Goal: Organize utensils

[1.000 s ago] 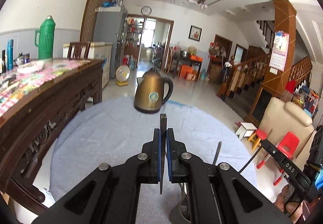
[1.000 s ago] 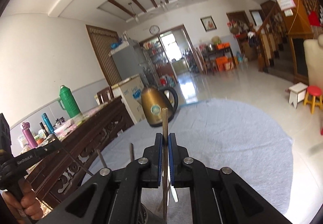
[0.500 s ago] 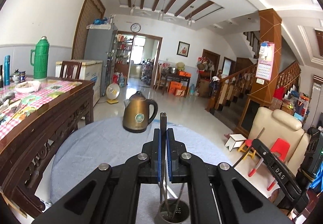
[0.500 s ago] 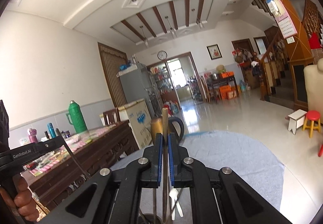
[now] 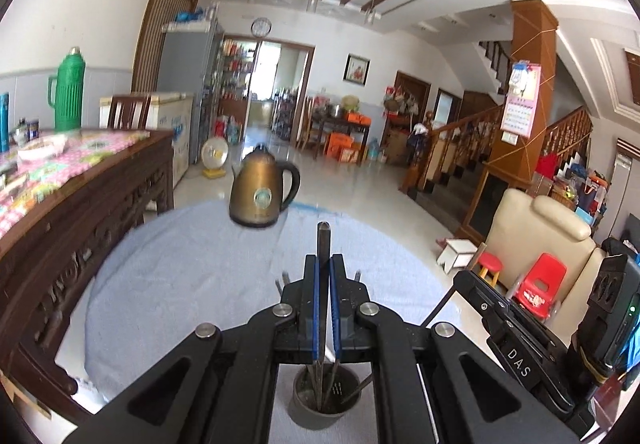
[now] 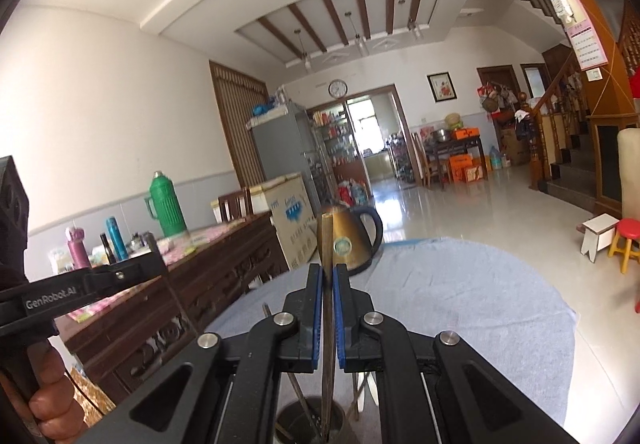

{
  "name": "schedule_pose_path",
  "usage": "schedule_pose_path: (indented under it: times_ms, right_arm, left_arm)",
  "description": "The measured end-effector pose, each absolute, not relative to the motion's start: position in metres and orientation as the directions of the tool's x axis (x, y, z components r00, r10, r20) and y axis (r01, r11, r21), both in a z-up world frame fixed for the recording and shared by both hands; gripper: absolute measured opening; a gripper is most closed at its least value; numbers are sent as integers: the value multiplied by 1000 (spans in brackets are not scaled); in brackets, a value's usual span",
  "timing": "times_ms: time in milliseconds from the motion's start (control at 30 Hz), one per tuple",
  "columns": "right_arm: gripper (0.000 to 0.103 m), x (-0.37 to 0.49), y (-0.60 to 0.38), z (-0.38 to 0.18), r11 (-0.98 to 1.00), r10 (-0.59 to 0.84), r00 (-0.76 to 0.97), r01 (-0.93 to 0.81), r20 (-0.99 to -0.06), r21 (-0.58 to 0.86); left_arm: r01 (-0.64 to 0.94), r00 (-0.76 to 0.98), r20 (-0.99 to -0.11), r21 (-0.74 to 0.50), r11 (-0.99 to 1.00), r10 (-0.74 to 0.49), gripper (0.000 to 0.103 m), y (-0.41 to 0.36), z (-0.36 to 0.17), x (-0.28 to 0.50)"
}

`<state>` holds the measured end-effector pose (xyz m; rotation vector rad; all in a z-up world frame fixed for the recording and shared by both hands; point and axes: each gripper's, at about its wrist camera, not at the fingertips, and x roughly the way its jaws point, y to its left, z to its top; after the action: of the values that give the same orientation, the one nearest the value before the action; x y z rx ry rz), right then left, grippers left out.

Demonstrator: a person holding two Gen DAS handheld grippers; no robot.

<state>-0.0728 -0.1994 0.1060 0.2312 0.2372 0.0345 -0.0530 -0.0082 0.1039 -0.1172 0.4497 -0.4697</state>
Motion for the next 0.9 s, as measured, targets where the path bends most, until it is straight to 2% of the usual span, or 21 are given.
schedule_pose_path:
  times_ms: [333, 567, 900]
  right_arm:
    - [6, -68, -199, 92, 973, 74, 960, -10, -268, 231]
    - [6, -67, -198, 82, 972, 78, 946, -1, -316, 235]
    - [6, -74, -205, 73, 965, 88, 932, 7, -353, 261]
  left_arm:
    - [391, 787, -431, -207, 897, -443, 5, -12, 90, -55]
    - [381, 755, -491, -211, 900, -435, 5, -16, 75, -50]
    - [362, 745, -541, -162, 918, -389, 5, -23, 64, -55]
